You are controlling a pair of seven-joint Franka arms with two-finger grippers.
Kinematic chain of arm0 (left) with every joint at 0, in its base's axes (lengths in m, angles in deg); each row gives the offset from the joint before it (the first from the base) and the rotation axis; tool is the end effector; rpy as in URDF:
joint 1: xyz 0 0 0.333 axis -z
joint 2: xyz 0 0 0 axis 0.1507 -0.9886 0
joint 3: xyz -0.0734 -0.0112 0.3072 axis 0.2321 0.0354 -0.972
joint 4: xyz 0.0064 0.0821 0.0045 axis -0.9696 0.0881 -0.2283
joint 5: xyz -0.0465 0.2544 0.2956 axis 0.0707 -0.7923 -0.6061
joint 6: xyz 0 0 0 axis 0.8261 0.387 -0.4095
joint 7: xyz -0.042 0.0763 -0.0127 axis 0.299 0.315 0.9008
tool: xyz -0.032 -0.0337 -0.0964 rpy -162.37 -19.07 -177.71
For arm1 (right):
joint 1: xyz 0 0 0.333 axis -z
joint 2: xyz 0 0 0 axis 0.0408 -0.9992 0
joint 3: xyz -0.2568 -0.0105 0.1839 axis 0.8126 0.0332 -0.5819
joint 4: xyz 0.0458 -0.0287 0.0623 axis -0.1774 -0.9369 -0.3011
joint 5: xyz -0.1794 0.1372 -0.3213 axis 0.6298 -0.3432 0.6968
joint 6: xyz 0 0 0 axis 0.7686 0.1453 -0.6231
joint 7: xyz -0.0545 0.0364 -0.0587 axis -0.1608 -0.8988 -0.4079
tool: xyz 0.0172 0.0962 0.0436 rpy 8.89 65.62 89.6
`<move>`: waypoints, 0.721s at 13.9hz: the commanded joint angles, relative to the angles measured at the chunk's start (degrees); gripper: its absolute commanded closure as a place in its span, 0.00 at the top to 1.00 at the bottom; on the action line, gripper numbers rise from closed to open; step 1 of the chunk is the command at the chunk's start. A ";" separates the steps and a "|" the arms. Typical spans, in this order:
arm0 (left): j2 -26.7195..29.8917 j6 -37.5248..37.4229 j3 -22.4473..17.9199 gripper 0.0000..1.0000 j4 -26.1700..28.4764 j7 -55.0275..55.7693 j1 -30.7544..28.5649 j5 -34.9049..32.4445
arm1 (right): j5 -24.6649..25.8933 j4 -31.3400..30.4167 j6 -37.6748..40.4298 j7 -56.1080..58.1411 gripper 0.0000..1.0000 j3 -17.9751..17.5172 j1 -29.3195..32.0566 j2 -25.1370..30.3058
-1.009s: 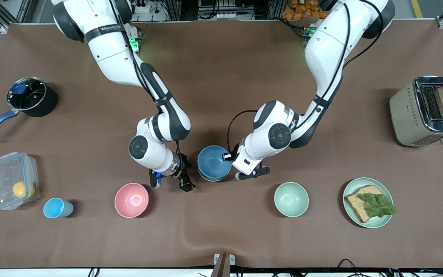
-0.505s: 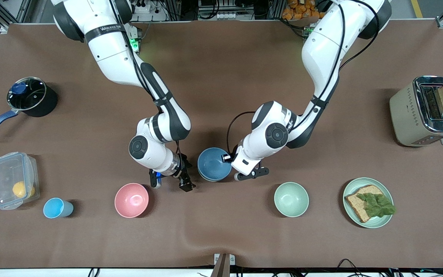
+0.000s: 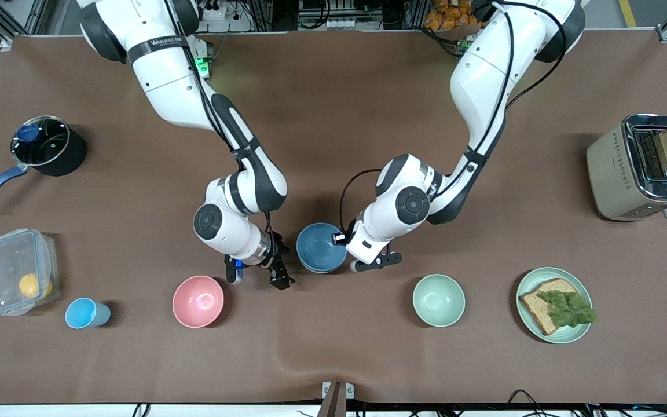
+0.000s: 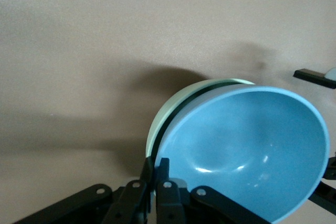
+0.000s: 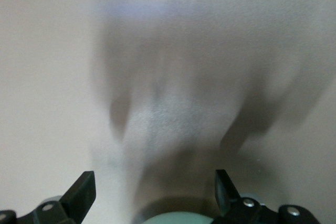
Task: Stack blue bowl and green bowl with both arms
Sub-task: 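Lower the blue bowl into the green bowl and open the left gripper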
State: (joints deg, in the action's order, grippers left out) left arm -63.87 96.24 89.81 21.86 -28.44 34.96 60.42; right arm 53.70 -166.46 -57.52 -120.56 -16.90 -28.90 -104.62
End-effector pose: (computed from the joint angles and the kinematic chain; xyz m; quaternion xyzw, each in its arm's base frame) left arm 0.6087 -0.4509 0.2271 0.9748 0.1213 -0.0448 0.1817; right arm 0.6604 0.3389 0.1885 -0.7724 0.6086 0.0667 0.1687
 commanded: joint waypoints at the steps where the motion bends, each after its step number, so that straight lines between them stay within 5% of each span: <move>1: -0.87 0.48 -0.64 0.00 -1.61 0.30 0.78 -0.71 | -0.91 2.36 1.07 -0.46 1.00 0.00 0.57 -0.60; 4: -0.87 0.48 -0.64 0.06 -1.61 0.30 0.60 -0.62 | -0.65 2.36 1.34 -0.46 1.00 0.00 0.57 -0.51; 5: -0.78 0.39 -0.55 0.31 -1.53 0.38 0.51 -0.62 | -0.64 2.36 1.34 -0.46 1.00 0.08 0.57 -0.51; 6: -0.61 0.39 -0.55 0.89 -1.35 0.30 0.43 -0.70 | -0.64 2.36 1.34 -0.46 1.00 0.09 0.57 -0.51; 7: -0.34 0.39 -0.64 1.00 -1.35 0.38 0.51 -0.71 | -0.64 2.36 1.34 -0.46 1.00 0.09 0.57 -0.51; 10: 1.32 -0.22 -0.55 1.00 -1.26 0.73 0.34 -0.70 | -0.64 2.36 1.42 -0.46 1.00 0.09 0.57 -0.42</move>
State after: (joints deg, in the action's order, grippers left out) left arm -63.83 96.48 89.66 21.09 -28.44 34.95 60.42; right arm 53.70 -165.32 -56.92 -120.57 -16.75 -28.64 -104.62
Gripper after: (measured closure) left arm 0.529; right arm 0.000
